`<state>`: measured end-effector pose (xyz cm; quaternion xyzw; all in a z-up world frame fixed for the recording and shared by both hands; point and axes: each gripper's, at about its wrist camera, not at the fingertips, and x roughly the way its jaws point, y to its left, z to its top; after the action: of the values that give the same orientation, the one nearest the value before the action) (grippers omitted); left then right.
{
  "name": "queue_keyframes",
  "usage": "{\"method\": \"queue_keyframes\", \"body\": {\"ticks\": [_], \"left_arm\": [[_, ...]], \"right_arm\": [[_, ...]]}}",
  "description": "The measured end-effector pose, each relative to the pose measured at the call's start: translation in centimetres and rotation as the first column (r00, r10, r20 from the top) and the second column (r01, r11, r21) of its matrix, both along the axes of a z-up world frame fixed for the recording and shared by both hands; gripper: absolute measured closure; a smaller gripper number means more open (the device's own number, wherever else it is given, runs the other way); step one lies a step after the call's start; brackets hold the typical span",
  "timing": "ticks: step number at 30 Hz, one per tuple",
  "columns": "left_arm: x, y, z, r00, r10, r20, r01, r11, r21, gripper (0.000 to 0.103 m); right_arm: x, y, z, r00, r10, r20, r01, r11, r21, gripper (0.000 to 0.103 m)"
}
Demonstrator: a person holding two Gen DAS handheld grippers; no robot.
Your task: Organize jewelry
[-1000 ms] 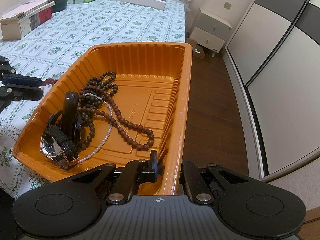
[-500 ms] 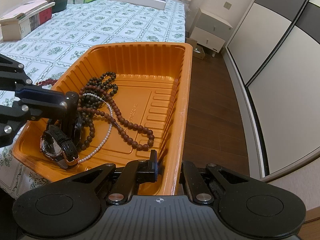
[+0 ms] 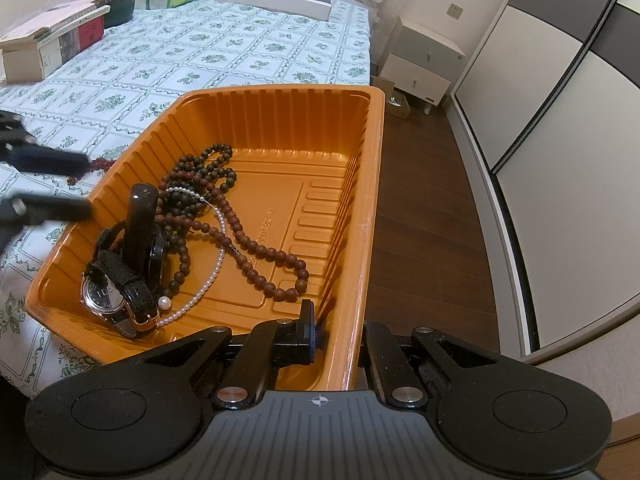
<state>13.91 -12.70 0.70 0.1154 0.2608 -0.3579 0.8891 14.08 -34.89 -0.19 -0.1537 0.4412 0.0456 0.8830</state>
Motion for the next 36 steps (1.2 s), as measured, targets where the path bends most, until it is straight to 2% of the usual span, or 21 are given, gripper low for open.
{"method": "queue_keyframes", "body": {"ticks": [4,8,13,20,27,36], "left_arm": [[0.3,4.2,-0.3,0.993,0.121,0.000,-0.121,0.993,0.017,0.075],[0.7,8.1,-0.8,0.973,0.230,0.005,-0.230,0.972,0.042,0.075],[1.0,11.2,-1.5,0.950,0.311,0.012,-0.311,0.948,0.062,0.075],[0.7,13.5,-2.6,0.929,0.371,-0.005,-0.370,0.926,0.082,0.075],[0.8,14.5,-3.3,0.915,0.402,-0.019,-0.399,0.913,0.078,0.074],[2.2,13.9,-4.3,0.920,0.392,-0.018,-0.389,0.916,0.099,0.074]], "right_arm": [[0.0,0.0,0.0,1.000,0.001,0.001,-0.001,1.000,-0.001,0.098],[0.0,0.1,0.0,1.000,0.000,0.000,0.000,1.000,-0.001,0.098],[0.0,0.0,0.0,1.000,0.000,0.001,0.000,1.000,-0.001,0.098],[0.0,0.0,0.1,1.000,0.001,0.000,-0.001,1.000,-0.002,0.098],[-0.1,0.0,0.0,1.000,0.001,0.001,-0.001,1.000,-0.001,0.098],[-0.1,0.0,0.0,1.000,0.001,0.001,-0.001,1.000,-0.001,0.098]]}}
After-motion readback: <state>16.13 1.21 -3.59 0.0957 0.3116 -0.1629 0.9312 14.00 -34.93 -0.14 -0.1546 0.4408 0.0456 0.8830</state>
